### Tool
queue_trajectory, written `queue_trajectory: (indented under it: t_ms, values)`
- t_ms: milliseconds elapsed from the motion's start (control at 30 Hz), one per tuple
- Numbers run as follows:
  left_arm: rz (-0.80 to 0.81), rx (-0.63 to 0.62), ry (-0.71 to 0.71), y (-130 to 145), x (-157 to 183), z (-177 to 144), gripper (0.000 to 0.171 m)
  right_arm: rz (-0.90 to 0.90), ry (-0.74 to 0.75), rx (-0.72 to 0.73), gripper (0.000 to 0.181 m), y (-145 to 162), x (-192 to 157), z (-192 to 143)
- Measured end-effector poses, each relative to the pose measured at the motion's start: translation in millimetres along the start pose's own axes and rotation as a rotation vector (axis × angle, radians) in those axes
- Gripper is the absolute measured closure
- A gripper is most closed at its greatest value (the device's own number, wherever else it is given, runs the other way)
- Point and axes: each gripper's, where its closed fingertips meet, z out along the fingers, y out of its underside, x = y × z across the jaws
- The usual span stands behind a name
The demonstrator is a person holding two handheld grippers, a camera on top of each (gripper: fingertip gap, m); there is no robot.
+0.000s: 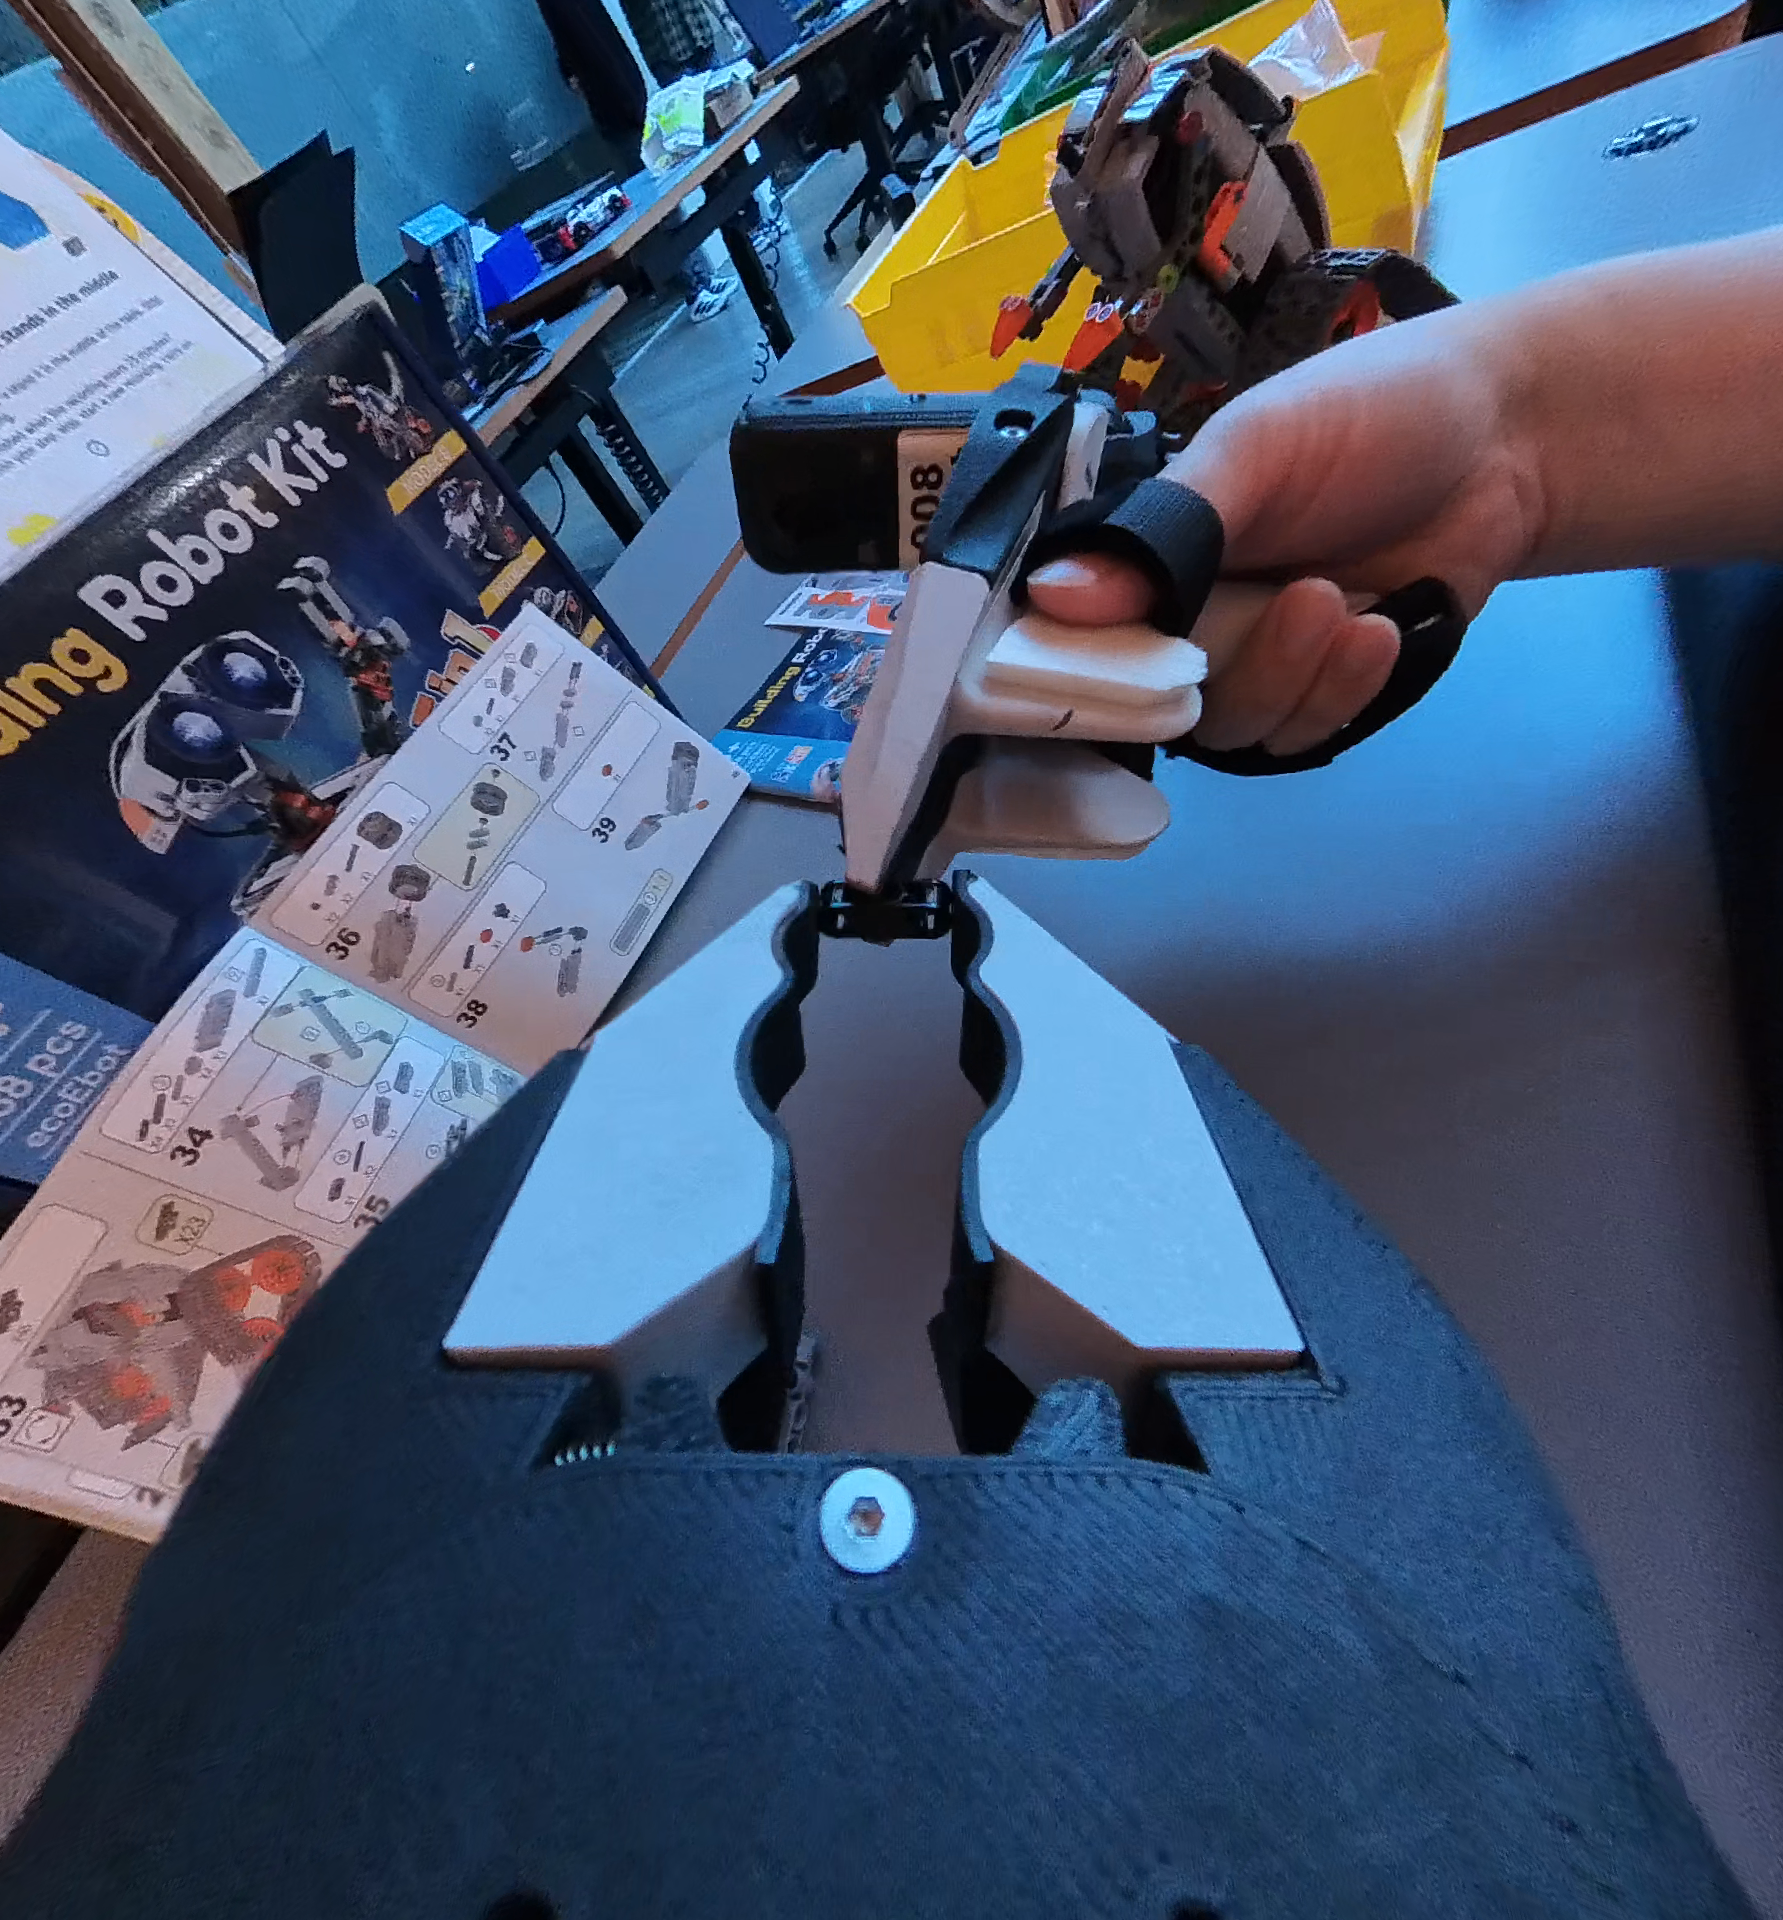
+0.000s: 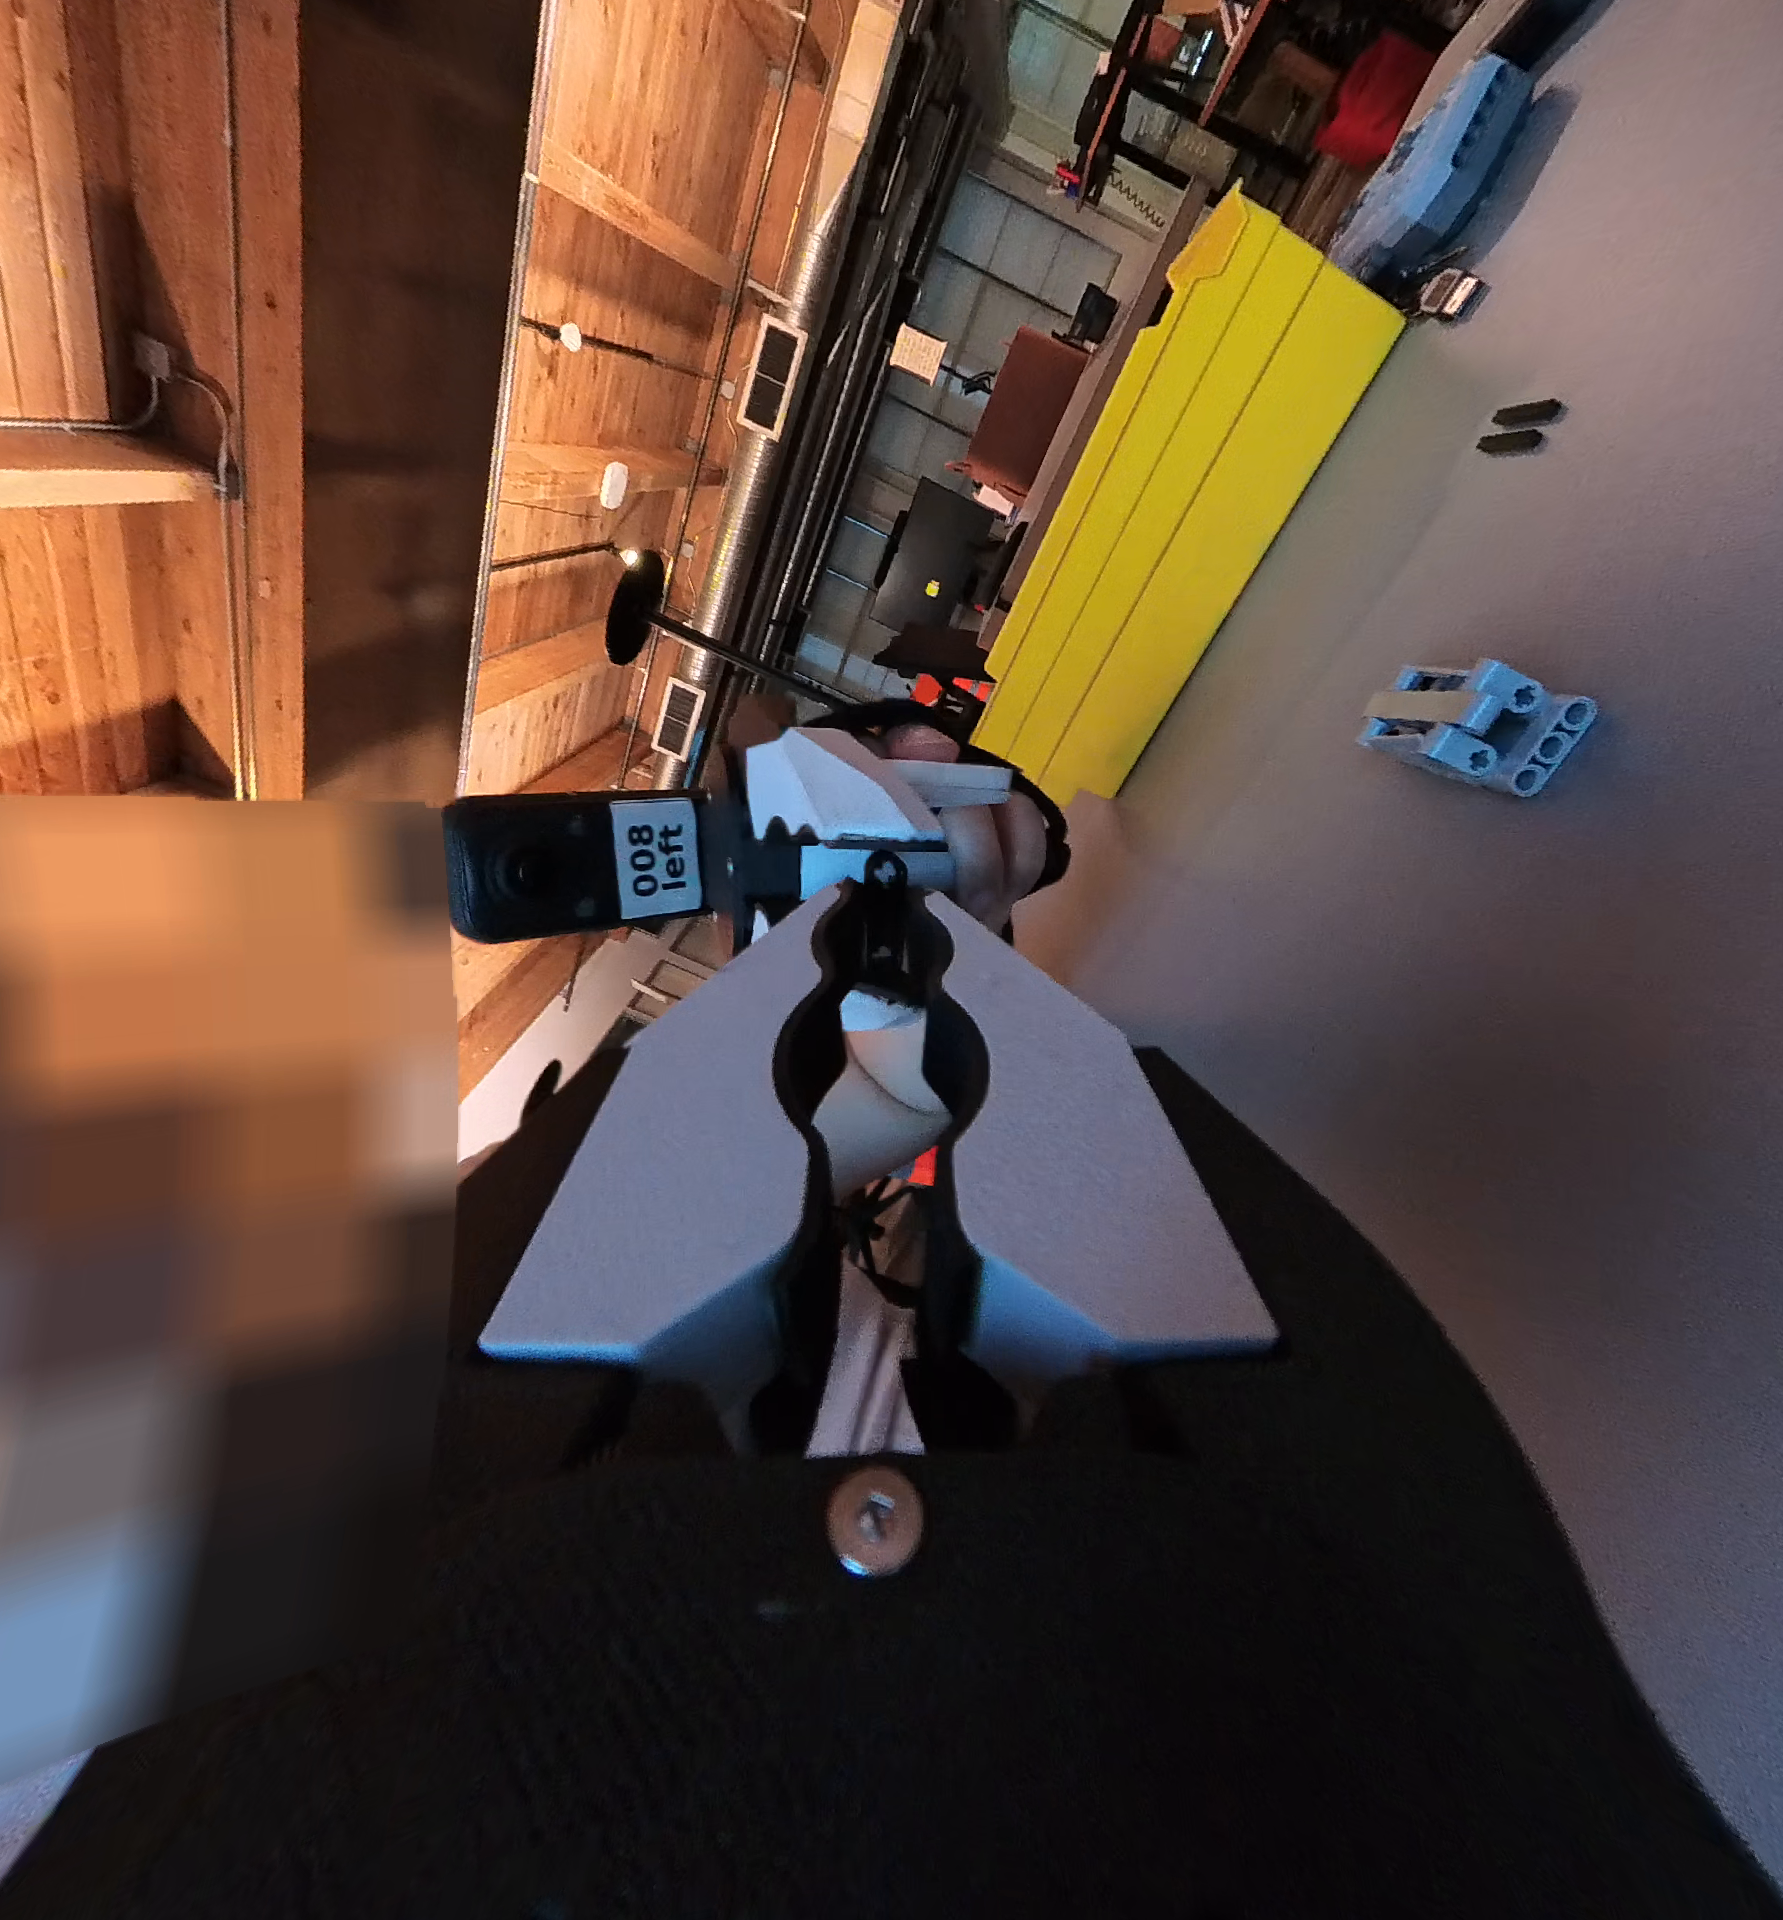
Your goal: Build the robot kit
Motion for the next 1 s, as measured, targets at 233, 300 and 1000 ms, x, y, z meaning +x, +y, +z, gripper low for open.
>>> queue_trajectory:
  t_ms: [233, 300, 1000]
  values:
    - [0.119, 0.070, -0.130, -16, -15, -20, 0.149, -0.185, -0.041, 0.077, 0.148, -18, -24, -9]
    - [0.221, 0.088, -0.203, -34, -26, -36, 0.149, -0.286, 0.042, 0.075, 0.151, -21, -18, -15]
    - [0.732, 0.241, -0.476, -221, -58, -145, 0.149, -0.330, 0.215, -0.078, 0.141, 11, 27, 6]
